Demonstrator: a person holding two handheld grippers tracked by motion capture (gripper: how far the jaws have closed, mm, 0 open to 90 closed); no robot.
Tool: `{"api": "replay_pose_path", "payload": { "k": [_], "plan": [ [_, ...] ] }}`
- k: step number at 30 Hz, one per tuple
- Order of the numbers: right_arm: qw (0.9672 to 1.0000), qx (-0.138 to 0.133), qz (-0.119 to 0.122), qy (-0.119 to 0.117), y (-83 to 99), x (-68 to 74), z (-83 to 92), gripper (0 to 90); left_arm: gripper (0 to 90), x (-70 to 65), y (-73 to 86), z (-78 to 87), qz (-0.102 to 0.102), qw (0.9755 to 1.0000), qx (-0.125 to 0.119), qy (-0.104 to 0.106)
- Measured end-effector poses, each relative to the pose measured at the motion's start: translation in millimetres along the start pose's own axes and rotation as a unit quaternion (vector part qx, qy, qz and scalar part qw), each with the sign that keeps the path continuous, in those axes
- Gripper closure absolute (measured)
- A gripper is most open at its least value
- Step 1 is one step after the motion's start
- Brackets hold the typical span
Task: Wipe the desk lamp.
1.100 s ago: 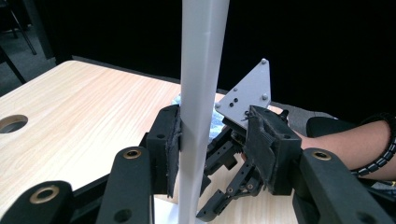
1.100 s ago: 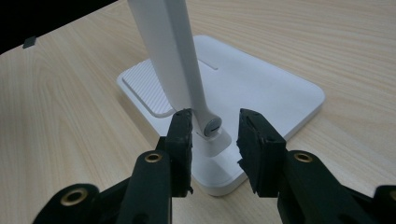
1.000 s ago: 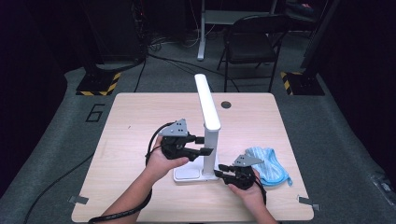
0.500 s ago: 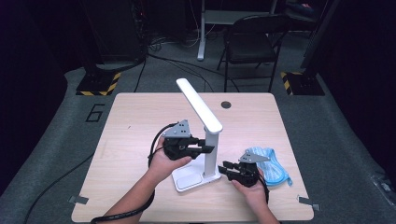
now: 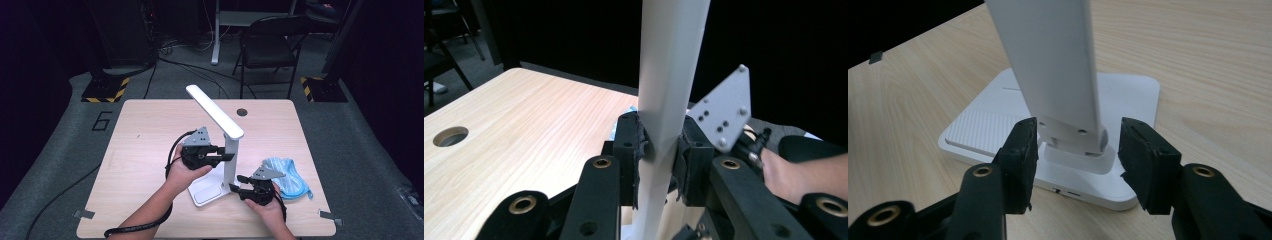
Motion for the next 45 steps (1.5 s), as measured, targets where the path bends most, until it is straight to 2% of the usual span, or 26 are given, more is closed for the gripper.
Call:
{"api": "replay_pose_path", "payload": {
  "k": [4,5,7,9,13,17,20,24,30,31,35,40,43,45],
  "plan": [
    [0.9999,-0.004,-0.008,0.01,0.3,-5.0,-2.4,45.2,73.8,2.0,-2.1,-6.1,0.006,1.0,-0.004,-0.002],
    [0.9998,-0.003,-0.01,0.015,0.4,-6.4,-1.5,44.4,72.7,3.0,-1.8,-7.3,0.004,1.0,0.003,-0.008],
    [0.9996,-0.006,-0.013,0.023,0.3,-8.3,-1.6,43.1,65.6,2.4,-0.9,-8.1,-0.013,0.9997,0.012,-0.019],
    [0.9994,-0.006,-0.019,0.03,-0.1,-7.9,-1.5,42.9,59.7,-1.6,-0.1,-7.0,-0.016,0.9998,0.007,-0.006],
    [0.9991,-0.008,0.004,0.04,-5.0,-3.9,-1.7,42.6,46.7,-2.6,6.9,-3.6,-0.017,0.9998,0.008,-0.001],
    [0.999,-0.009,0.016,0.042,-11.8,2.3,-6.5,42.0,39.4,-1.5,15.0,2.8,-0.013,0.9999,0.008,-0.007],
    [0.9992,-0.003,-0.001,0.041,-14.6,4.9,-10.6,40.6,37.2,-0.1,20.6,7.5,-0.009,0.9999,0.011,-0.01],
    [0.9987,-0.009,0.01,0.048,-20.7,4.8,-15.4,40.6,35.9,5.7,35.0,20.8,0.015,0.9997,0.007,-0.018],
    [0.9973,-0.014,0.009,0.071,-28.4,-1.0,-16.3,39.6,35.8,16.7,51.6,36.2,0.029,0.9989,0.005,-0.037],
    [0.9976,-0.014,0.005,0.068,-28.4,-0.5,-16.9,39.7,35.9,18.8,54.8,37.8,0.033,0.9988,0.004,-0.037],
    [0.9971,-0.01,0.02,0.073,-27.9,-2.0,-14.8,41.3,36.1,26.0,68.1,42.3,0.047,0.9979,0.004,-0.045],
    [0.9959,-0.011,0.011,0.089,-26.9,-9.0,-7.6,42.1,35.8,31.3,83.3,46.0,0.052,0.9969,0.015,-0.056],
    [0.9951,-0.012,0.011,0.098,-26.6,-14.1,-2.9,44.2,35.8,31.9,90.1,47.4,0.059,0.9965,0.013,-0.058],
    [0.9957,-0.009,0.011,0.091,-26.5,-15.3,-1.4,47.9,35.8,31.7,95.6,47.6,0.063,0.996,0.018,-0.06]
  ]
}}
Point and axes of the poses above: each handheld gripper's, and its own axes: z roughly backward along the jaws, y roughly out of its underside, x roughly to its left, the point moved 9 cm from there along -z, roughly forward along the jaws, and after that the axes turned 1 degree about -y, right-handed, at the moved point
